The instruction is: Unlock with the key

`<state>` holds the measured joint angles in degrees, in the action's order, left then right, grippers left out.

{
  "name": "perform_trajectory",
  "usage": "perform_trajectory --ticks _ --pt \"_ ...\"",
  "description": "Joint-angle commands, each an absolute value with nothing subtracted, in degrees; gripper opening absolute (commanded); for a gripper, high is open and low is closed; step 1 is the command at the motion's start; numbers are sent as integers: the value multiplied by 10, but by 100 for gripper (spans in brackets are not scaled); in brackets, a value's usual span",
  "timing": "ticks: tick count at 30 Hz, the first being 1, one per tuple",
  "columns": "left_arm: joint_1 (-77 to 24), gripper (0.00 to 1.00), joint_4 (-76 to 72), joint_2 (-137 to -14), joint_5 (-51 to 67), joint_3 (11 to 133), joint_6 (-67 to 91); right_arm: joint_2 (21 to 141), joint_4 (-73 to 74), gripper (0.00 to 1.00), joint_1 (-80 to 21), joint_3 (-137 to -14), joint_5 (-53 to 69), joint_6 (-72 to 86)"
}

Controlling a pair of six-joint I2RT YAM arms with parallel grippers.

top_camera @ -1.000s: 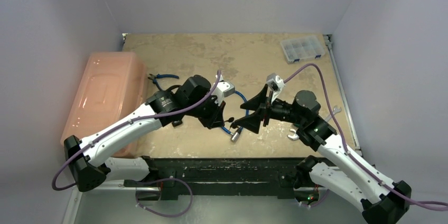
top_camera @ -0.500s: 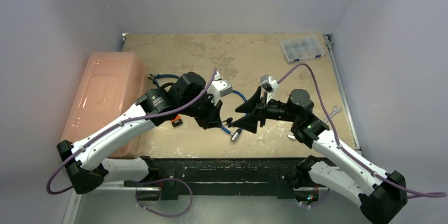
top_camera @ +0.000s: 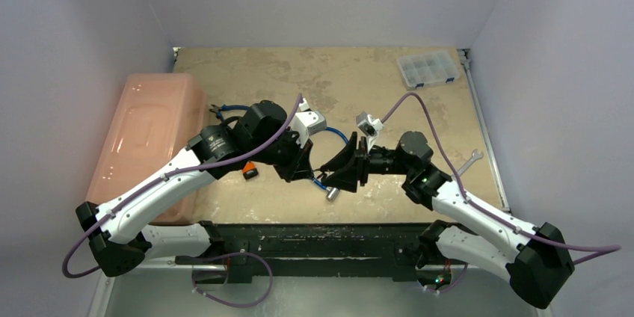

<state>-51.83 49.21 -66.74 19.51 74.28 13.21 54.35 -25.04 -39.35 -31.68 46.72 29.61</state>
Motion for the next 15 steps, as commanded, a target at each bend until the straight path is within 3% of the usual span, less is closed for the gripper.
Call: perform_trajectory --ticks 1,8,12,15 --pt "-520 0 492 -651 199 762 144 552 -318 57 -405 -320 483 313" --pt "-520 0 493 -651 201 761 142 558 -343 55 -411 -317 477 323" --pt "-520 0 495 -653 204 763 139 555 -322 67 -411 -319 455 312" --pt "-520 0 497 -655 204 766 137 552 -300 68 -411 -326 439 300"
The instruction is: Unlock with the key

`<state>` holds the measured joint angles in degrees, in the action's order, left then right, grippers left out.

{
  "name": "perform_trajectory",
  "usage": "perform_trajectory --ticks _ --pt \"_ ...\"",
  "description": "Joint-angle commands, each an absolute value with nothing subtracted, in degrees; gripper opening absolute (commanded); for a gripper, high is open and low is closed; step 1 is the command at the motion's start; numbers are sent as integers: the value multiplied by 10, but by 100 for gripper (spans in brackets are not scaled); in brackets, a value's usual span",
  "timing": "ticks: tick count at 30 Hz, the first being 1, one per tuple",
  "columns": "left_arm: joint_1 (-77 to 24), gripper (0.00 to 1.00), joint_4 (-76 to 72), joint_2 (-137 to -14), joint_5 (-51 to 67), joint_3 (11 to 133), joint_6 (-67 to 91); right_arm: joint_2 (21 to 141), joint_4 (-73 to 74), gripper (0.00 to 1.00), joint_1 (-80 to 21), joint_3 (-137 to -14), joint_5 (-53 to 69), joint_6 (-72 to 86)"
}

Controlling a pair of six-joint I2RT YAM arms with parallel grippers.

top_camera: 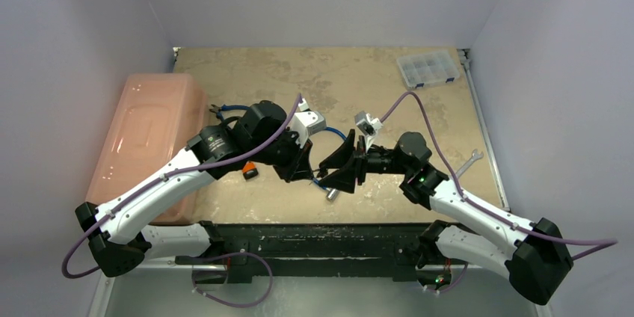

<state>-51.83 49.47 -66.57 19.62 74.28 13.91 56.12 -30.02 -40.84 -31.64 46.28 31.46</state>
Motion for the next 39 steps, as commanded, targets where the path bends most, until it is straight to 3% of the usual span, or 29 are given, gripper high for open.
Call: perform_trajectory --ticks 1,9,19,22,26,32,34,36,39 --pt "-520 0 498 -655 205 767 136 550 -291 68 -411 -328 433 295" --pt "-520 0 496 -657 208 765 134 551 -279 63 -411 -335 430 282" --pt "-520 0 495 -662 211 761 126 553 -285 38 -411 -331 440 283" --pt "-520 0 499 -664 214 762 119 554 -285 26 -411 -331 445 285" --pt "-520 0 502 -668 214 766 108 557 -281 0 -412 -329 454 285" --pt "-520 2 502 -679 199 769 107 554 -272 0 -412 -320 448 284" --pt "-520 13 503 -679 184 771 109 548 -267 0 -412 -315 435 283" --pt "-519 42 503 -673 162 773 113 542 -258 0 -412 -309 411 282" --pt "-519 72 502 -662 115 777 122 534 -229 0 -412 -306 363 275"
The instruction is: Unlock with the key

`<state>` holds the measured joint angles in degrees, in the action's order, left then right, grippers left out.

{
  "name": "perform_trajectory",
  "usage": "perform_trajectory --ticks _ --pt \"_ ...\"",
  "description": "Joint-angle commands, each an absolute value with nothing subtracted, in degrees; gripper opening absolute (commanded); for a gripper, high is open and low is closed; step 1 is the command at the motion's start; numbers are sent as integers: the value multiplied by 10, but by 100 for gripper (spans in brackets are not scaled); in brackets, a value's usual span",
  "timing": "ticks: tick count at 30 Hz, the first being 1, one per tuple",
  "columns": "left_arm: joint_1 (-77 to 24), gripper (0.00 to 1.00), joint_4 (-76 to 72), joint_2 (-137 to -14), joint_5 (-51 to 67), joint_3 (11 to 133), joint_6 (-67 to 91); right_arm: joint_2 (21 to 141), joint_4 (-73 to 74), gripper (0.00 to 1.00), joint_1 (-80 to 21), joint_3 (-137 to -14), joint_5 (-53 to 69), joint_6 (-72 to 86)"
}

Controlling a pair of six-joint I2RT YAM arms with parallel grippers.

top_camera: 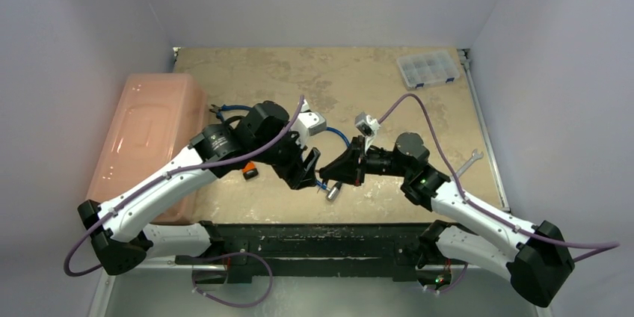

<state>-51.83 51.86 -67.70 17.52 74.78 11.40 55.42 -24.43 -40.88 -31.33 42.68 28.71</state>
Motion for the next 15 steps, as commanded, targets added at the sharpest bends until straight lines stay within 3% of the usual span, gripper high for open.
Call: perform_trajectory --ticks 1,3,8,11,15 --pt "-520 79 502 -658 95 777 126 532 -221 0 -412 -304 350 274" --pt "-519 85 501 -651 52 775 138 528 -209 0 -412 -301 325 272" --pt "-519 89 475 -623 -45 736 168 516 -174 0 -412 -300 228 272" --pt "-519 99 468 -606 -111 708 193 509 -160 0 -412 -298 179 276" --pt "-519 99 478 -614 -188 684 230 507 -157 0 -412 -294 141 283"
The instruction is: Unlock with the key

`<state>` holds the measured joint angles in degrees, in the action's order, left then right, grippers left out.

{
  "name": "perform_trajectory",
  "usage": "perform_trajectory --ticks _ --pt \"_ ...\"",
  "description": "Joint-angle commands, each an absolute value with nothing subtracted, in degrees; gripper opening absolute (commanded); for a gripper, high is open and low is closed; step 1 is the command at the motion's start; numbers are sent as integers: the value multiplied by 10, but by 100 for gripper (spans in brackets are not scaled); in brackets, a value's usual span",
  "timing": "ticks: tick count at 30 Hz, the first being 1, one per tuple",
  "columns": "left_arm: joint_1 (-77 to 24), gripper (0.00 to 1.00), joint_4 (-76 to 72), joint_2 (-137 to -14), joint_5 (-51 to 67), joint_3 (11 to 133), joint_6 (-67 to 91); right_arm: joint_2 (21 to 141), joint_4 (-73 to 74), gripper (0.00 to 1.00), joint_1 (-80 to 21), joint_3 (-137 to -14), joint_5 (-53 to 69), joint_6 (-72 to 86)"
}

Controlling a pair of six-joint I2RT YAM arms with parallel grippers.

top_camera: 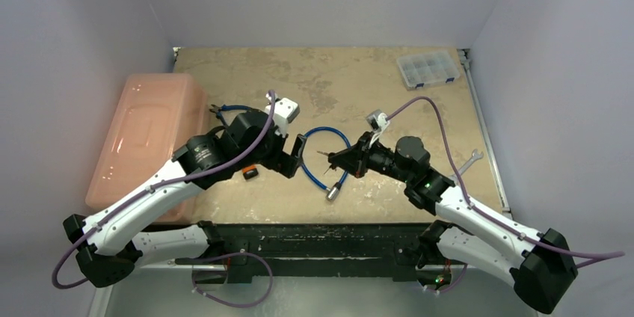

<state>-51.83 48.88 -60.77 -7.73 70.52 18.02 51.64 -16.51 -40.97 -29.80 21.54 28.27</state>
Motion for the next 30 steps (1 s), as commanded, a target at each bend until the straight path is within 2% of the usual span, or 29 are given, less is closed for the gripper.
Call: perform_trajectory --ticks 1,5,10,15,22,30 --pt "-519 99 488 -621 -210 681 243 508 -156 0 -412 -293 137 283" --pt "-491 98 529 -669 -276 675 320 518 -156 0 -412 -293 133 285" --pt "-380 92 534 -723 -268 648 380 529 -158 0 -412 -290 123 291" --pt "-344 90 522 -761 -290 633 444 509 -153 0 -412 -279 103 298" --pt "-274 88 461 -770 -247 570 504 477 -145 0 -412 -264 100 304" --pt "-242 87 409 -787 -226 514 546 473 -144 0 -411 -259 97 302"
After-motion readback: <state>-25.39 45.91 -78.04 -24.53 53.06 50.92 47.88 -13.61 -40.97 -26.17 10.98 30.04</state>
